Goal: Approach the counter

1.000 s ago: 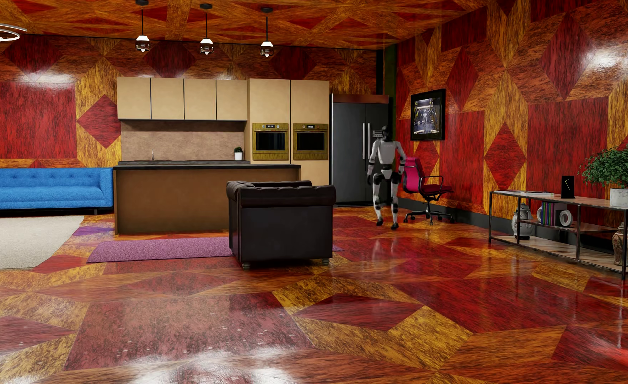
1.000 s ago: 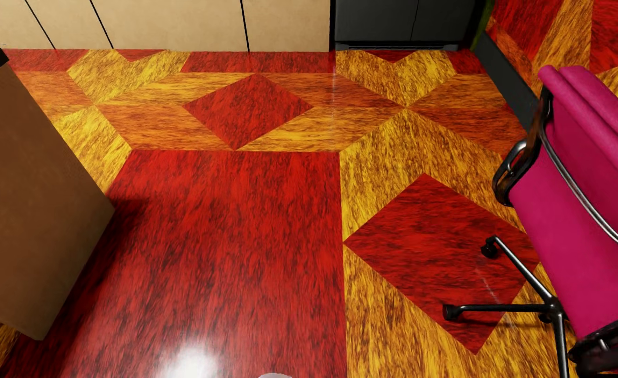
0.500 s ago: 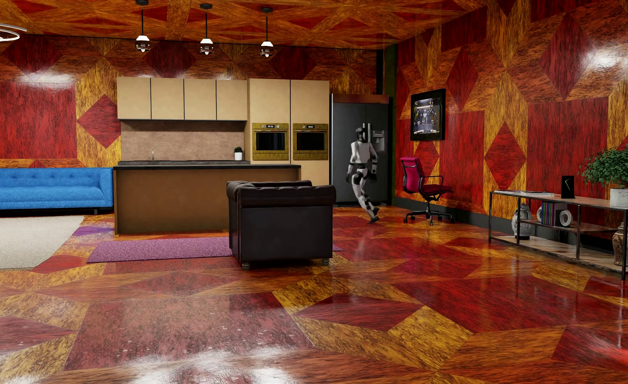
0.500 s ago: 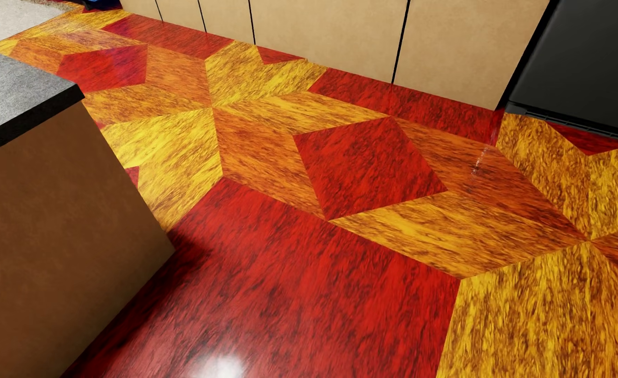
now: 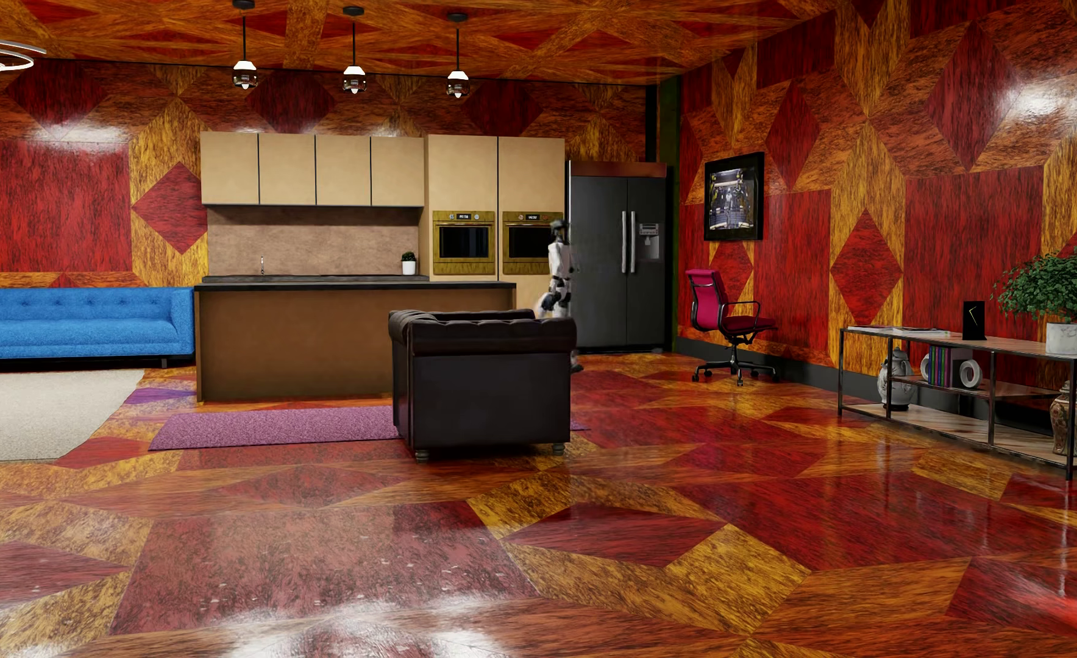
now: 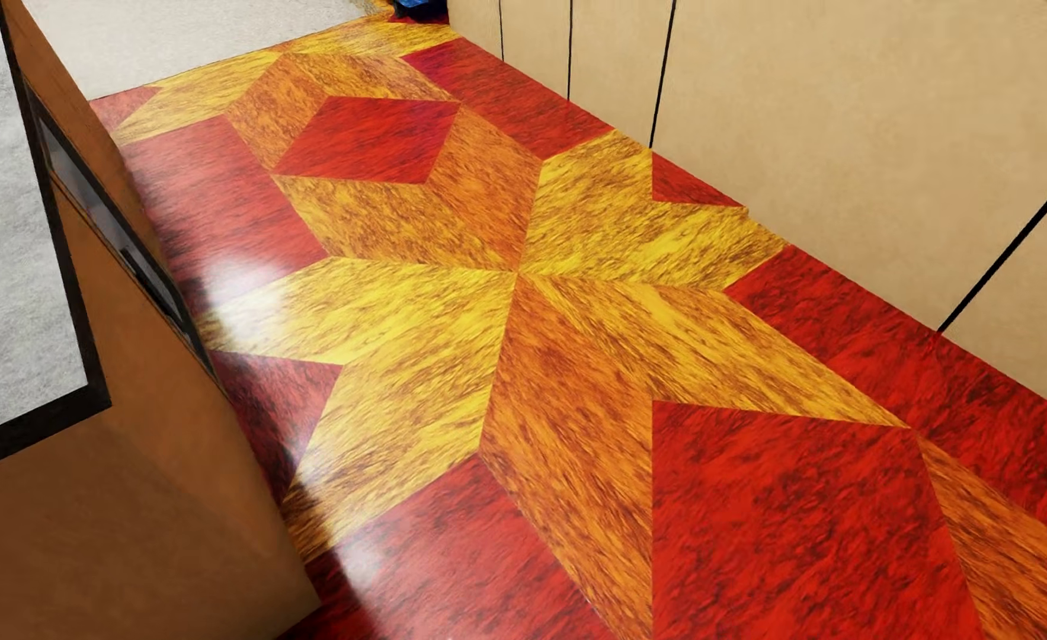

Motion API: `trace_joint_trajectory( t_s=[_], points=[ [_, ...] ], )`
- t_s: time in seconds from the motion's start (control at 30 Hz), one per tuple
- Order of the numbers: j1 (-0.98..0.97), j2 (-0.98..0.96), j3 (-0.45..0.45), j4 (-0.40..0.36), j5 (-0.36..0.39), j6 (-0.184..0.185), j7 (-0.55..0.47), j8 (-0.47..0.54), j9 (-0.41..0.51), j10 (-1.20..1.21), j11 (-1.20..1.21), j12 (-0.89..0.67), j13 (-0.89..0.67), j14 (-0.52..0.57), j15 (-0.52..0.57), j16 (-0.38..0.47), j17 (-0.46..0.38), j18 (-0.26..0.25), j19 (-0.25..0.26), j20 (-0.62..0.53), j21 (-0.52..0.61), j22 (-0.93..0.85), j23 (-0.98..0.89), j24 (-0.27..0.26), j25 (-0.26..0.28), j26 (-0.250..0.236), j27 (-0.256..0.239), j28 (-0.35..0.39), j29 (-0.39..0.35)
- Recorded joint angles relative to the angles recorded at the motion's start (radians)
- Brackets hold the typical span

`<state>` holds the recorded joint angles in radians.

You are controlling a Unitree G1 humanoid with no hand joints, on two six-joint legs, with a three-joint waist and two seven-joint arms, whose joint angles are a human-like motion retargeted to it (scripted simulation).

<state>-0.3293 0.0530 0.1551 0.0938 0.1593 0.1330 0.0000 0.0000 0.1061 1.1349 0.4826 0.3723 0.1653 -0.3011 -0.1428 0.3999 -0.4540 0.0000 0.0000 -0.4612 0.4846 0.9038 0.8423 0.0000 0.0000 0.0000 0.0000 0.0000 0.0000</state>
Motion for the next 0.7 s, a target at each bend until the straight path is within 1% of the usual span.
trace_joint_trajectory(
  t_s=[0.03, 0.07, 0.1, 0.13, 0.17, 0.2, 0.23, 0.27, 0.3, 0.33, 0.37, 0.4, 0.43, 0.47, 0.5, 0.53, 0.57, 0.6, 0.63, 0.67, 0.7],
  points=[
    [-0.067, 0.094, 0.047, 0.006, -0.019, -0.015, 0.000, 0.000, -0.001, -0.163, -0.048, 0.017, -0.041, 0.017, -0.079, 0.012, -0.005, 0.000, 0.000, 0.017, -0.035, 0.016, -0.030, 0.000, 0.000, 0.000, 0.000, 0.000, 0.000],
    [-0.112, 0.169, 0.090, 0.019, -0.033, -0.022, 0.000, 0.000, -0.008, -0.356, -0.078, 0.028, -0.087, 0.050, -0.148, 0.019, -0.014, 0.000, 0.000, 0.031, -0.055, 0.034, -0.065, 0.000, 0.000, 0.000, 0.000, 0.000, 0.000],
    [-0.147, 0.223, 0.128, 0.038, -0.040, -0.021, 0.000, 0.000, -0.021, -0.537, -0.087, 0.036, -0.132, 0.076, -0.195, 0.024, -0.024, 0.000, 0.000, 0.042, -0.071, 0.052, -0.098, 0.000, 0.000, 0.000, 0.000, 0.000, 0.000],
    [-0.182, 0.271, 0.159, 0.059, -0.051, -0.021, 0.000, 0.000, -0.032, -0.638, -0.080, 0.047, -0.167, 0.068, -0.215, 0.028, -0.032, 0.000, 0.000, 0.055, -0.086, 0.068, -0.124, 0.000, 0.000, 0.000, 0.000, 0.000, 0.000],
    [-0.213, 0.319, 0.191, 0.075, -0.081, -0.029, 0.000, 0.000, -0.031, -0.628, -0.060, 0.059, -0.182, 0.056, -0.203, 0.031, -0.033, 0.000, 0.000, 0.065, -0.107, 0.082, -0.153, 0.000, 0.000, 0.000, 0.000, 0.000, 0.000],
    [-0.232, 0.358, 0.220, 0.077, -0.119, -0.042, 0.000, 0.000, -0.027, -0.545, -0.011, 0.070, -0.179, 0.066, -0.147, 0.032, -0.026, 0.000, 0.000, 0.067, -0.126, 0.101, -0.175, 0.000, 0.000, 0.000, 0.000, 0.000, 0.000],
    [-0.249, 0.362, 0.231, 0.063, -0.149, -0.061, 0.000, 0.000, -0.037, -0.437, 0.086, 0.078, -0.158, 0.104, -0.032, 0.029, -0.006, 0.000, 0.000, 0.065, -0.141, 0.130, -0.183, 0.000, 0.000, 0.000, 0.000, 0.000, 0.000],
    [-0.257, 0.319, 0.218, 0.034, -0.172, -0.088, 0.000, 0.000, -0.051, -0.329, 0.245, 0.078, -0.127, 0.148, 0.142, 0.024, 0.022, 0.000, 0.000, 0.054, -0.144, 0.164, -0.171, 0.000, 0.000, 0.000, 0.000, 0.000, 0.000],
    [-0.211, 0.251, 0.183, -0.018, -0.188, -0.111, 0.000, 0.000, -0.036, -0.262, 0.457, 0.069, -0.090, 0.142, 0.310, 0.017, 0.043, 0.000, 0.000, 0.046, -0.134, 0.183, -0.149, 0.000, 0.000, 0.000, 0.000, 0.000, 0.000],
    [-0.122, 0.162, 0.139, -0.070, -0.187, -0.118, 0.000, 0.000, -0.009, -0.257, 0.680, 0.057, -0.061, 0.101, 0.364, 0.007, 0.053, 0.000, 0.000, 0.054, -0.101, 0.168, -0.128, 0.000, 0.000, 0.000, 0.000, 0.000, 0.000],
    [-0.029, 0.048, 0.090, -0.096, -0.166, -0.114, 0.000, 0.000, 0.004, -0.287, 0.851, 0.046, -0.045, 0.072, 0.295, -0.006, 0.069, 0.000, 0.000, 0.060, -0.049, 0.134, -0.081, 0.000, 0.000, 0.000, 0.000, 0.000, 0.000],
    [0.076, -0.076, 0.036, -0.098, -0.128, -0.096, 0.000, 0.000, 0.006, -0.351, 0.922, 0.034, -0.015, 0.062, 0.229, -0.021, 0.093, 0.000, 0.000, 0.077, -0.036, 0.080, -0.025, 0.000, 0.000, 0.000, 0.000, 0.000, 0.000],
    [0.182, -0.184, -0.030, -0.090, -0.088, -0.071, 0.000, 0.000, 0.003, -0.425, 0.875, 0.025, 0.034, 0.061, 0.230, -0.034, 0.110, 0.000, 0.000, 0.099, -0.045, 0.008, 0.014, 0.000, 0.000, 0.000, 0.000, 0.000, 0.000],
    [0.288, -0.269, -0.098, -0.085, -0.067, -0.055, 0.000, 0.000, 0.005, -0.498, 0.729, 0.016, 0.080, 0.061, 0.287, -0.038, 0.111, 0.000, 0.000, 0.116, -0.008, -0.074, 0.051, 0.000, 0.000, 0.000, 0.000, 0.000, 0.000],
    [0.381, -0.338, -0.160, -0.069, -0.054, -0.040, 0.000, 0.000, 0.003, -0.555, 0.519, -0.002, 0.123, 0.056, 0.360, -0.037, 0.109, 0.000, 0.000, 0.124, 0.027, -0.158, 0.084, 0.000, 0.000, 0.000, 0.000, 0.000, 0.000],
    [0.453, -0.395, -0.209, -0.055, -0.057, -0.035, 0.000, 0.000, -0.001, -0.592, 0.297, -0.034, 0.161, 0.043, 0.365, -0.032, 0.105, 0.000, 0.000, 0.127, 0.048, -0.232, 0.114, 0.000, 0.000, 0.000, 0.000, 0.000, 0.000],
    [0.508, -0.437, -0.249, -0.050, -0.073, -0.042, 0.000, 0.000, -0.007, -0.612, 0.110, -0.078, 0.185, 0.018, 0.222, -0.021, 0.097, 0.000, 0.000, 0.129, 0.104, -0.296, 0.145, 0.000, 0.000, 0.000, 0.000, 0.000, 0.000],
    [0.561, -0.468, -0.287, -0.044, -0.092, -0.049, 0.000, 0.000, -0.013, -0.618, 0.004, -0.120, 0.205, -0.016, -0.031, -0.008, 0.083, 0.000, 0.000, 0.136, 0.184, -0.345, 0.169, 0.000, 0.000, 0.000, 0.000, 0.000, 0.000],
    [0.610, -0.503, -0.327, -0.033, -0.120, -0.053, 0.000, 0.000, -0.015, -0.612, -0.010, -0.150, 0.235, -0.045, -0.204, -0.003, 0.075, 0.000, 0.000, 0.158, 0.215, -0.385, 0.179, 0.000, 0.000, 0.000, 0.000, 0.000, 0.000],
    [0.660, -0.536, -0.361, -0.018, -0.138, -0.051, 0.000, 0.000, -0.009, -0.601, -0.002, -0.168, 0.258, -0.042, -0.195, -0.005, 0.070, 0.000, 0.000, 0.187, 0.240, -0.405, 0.195, 0.000, 0.000, 0.000, 0.000, 0.000, 0.000],
    [0.699, -0.565, -0.383, 0.008, -0.128, -0.038, 0.000, 0.000, -0.007, -0.568, 0.019, -0.166, 0.276, 0.017, -0.037, -0.014, 0.068, 0.000, 0.000, 0.215, 0.253, -0.410, 0.215, 0.000, 0.000, 0.000, 0.000, 0.000, 0.000]
  ],
)
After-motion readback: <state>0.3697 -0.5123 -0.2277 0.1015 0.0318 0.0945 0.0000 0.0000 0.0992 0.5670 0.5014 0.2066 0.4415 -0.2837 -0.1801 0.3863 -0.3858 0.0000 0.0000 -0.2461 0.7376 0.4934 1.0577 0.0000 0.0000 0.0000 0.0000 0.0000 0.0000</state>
